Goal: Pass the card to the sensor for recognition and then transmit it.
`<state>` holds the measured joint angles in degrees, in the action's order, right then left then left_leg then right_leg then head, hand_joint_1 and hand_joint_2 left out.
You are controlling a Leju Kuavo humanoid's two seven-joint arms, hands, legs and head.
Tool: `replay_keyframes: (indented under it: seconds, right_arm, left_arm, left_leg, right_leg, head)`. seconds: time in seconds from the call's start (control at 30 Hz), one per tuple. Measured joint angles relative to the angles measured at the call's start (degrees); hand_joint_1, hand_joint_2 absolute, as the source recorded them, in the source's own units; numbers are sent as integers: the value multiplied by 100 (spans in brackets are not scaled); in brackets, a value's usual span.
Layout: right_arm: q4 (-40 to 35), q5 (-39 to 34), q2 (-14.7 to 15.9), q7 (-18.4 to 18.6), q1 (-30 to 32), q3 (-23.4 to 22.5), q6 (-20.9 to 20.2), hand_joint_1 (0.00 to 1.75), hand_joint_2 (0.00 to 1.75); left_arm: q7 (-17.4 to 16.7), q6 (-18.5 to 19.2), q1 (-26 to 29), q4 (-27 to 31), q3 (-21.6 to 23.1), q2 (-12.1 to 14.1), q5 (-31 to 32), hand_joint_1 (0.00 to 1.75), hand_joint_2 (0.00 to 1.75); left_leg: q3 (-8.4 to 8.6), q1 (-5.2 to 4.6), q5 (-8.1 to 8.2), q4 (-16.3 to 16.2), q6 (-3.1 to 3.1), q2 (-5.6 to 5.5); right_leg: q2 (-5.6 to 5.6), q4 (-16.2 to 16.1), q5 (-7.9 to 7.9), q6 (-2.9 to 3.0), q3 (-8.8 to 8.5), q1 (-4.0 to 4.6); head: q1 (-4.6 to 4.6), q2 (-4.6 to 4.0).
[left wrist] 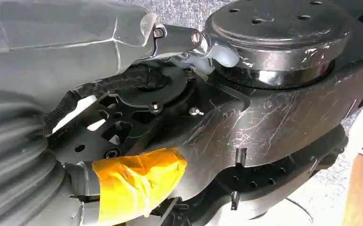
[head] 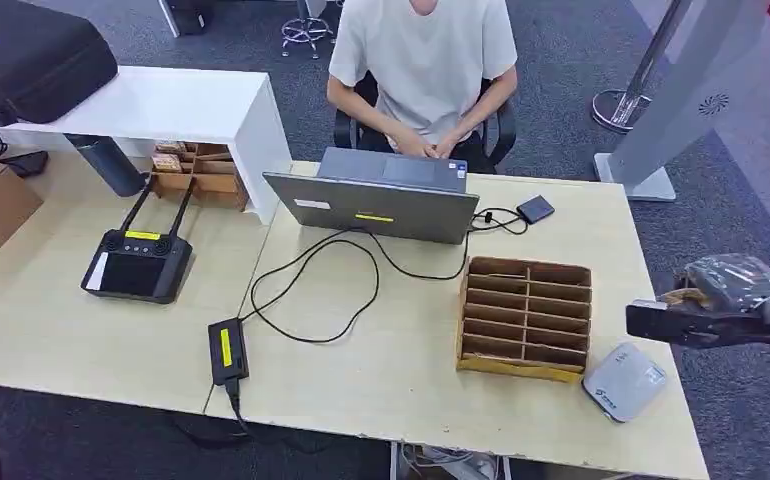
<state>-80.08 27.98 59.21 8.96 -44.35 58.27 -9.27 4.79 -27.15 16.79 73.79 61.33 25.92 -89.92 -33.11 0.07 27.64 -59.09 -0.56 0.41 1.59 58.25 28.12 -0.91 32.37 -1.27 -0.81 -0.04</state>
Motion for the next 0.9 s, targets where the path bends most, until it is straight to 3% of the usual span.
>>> replay_keyframes:
  seconds: [0.17,0.47,0.9]
  right_arm:
    - [-13,155,-11,2,641,-529,-26,175,175]
    - [-249,225,11,63,1091,-1160,-490,175,175]
    - [-649,-175,258,273,1613,-1468,-1032,175,175]
  left_arm:
    - [-7,-13,3,-11,-2,-9,0,0,175]
    - [-22,-4,1,-46,-15,-26,0,0,175]
    - [-66,173,-17,-229,-66,-74,0,0,175]
  left_leg:
    - [-4,0,0,0,0,-2]
    - [-2,0,0,0,1,1]
    - [2,-1,1,0,2,11]
  right_leg:
    - [4,0,1,-1,2,-1]
    - [4,0,1,-1,3,-1]
    - [-11,-1,1,-2,8,-3]
  head:
    - [-2,0]
    - [0,0]
    - [-2,0]
